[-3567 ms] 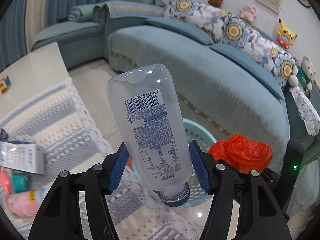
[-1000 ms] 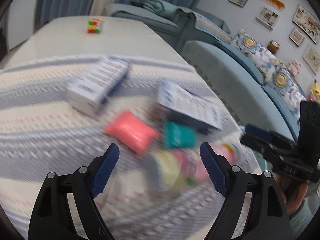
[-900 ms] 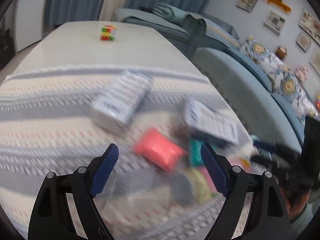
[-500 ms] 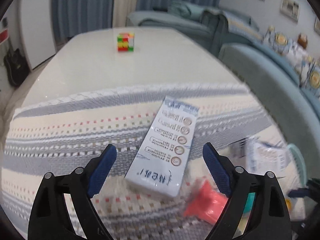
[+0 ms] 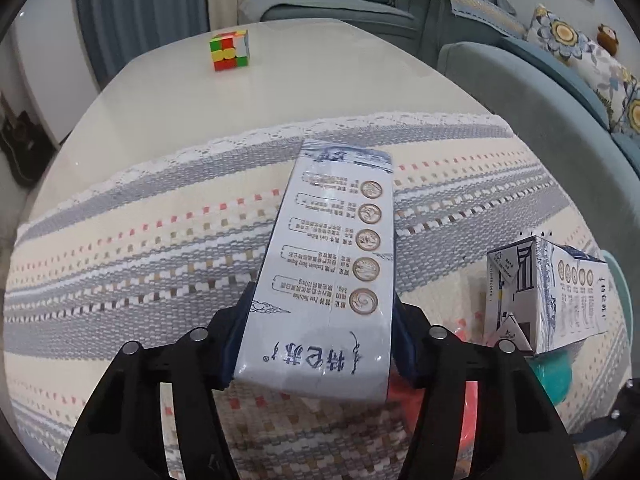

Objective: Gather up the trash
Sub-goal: 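Grasp the white milk carton with the left tool while the right tool grasps the pink yogurt bottle, then carry carton and pink bottle over the blue basket and release both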

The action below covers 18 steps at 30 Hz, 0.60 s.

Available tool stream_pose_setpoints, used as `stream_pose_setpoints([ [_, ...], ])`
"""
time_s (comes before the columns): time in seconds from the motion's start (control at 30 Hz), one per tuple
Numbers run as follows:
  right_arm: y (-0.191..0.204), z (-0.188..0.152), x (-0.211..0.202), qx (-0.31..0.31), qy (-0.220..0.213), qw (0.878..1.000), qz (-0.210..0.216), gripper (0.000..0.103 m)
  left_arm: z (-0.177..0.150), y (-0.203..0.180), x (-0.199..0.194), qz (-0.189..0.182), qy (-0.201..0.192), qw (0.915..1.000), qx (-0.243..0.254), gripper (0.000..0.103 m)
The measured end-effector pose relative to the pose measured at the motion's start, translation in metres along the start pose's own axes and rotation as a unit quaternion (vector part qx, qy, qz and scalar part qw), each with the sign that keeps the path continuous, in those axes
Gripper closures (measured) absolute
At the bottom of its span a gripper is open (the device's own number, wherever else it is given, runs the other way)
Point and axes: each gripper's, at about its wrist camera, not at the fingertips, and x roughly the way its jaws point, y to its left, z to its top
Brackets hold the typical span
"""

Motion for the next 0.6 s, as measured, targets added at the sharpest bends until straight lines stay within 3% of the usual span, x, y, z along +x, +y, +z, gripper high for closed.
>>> stream_pose_setpoints([
  [0.13, 0.006, 0.012, 0.018, -0.004, 0.021, 1.0, -0.021, 0.043, -0.006, 0.009, -0.006, -0.014, -0.004, 0.9997, -0.021, 0.049],
  [0.2, 0.009, 0.012, 0.025, -0.002, 0.032, 0.998, -0.049, 0.051, -0.011, 0.013, -0.012, -0.02, -0.009, 0.9991, -0.035, 0.05],
  [0.3, 0.007, 0.002, 0.016, 0.003, 0.02, 0.998, -0.055, 0.057, -0.021, 0.016, -0.026, -0.027, -0.019, 0.9982, -0.05, 0.051],
  [0.5, -0.006, -0.037, -0.02, 0.064, -0.016, 0.996, -0.061, 0.057, -0.045, 0.012, -0.063, -0.046, -0.046, 0.9962, -0.058, 0.052],
  [0.6, -0.016, -0.052, -0.047, 0.092, -0.04, 0.993, -0.064, 0.057, -0.061, 0.005, -0.084, -0.072, -0.059, 0.9928, -0.076, 0.052],
])
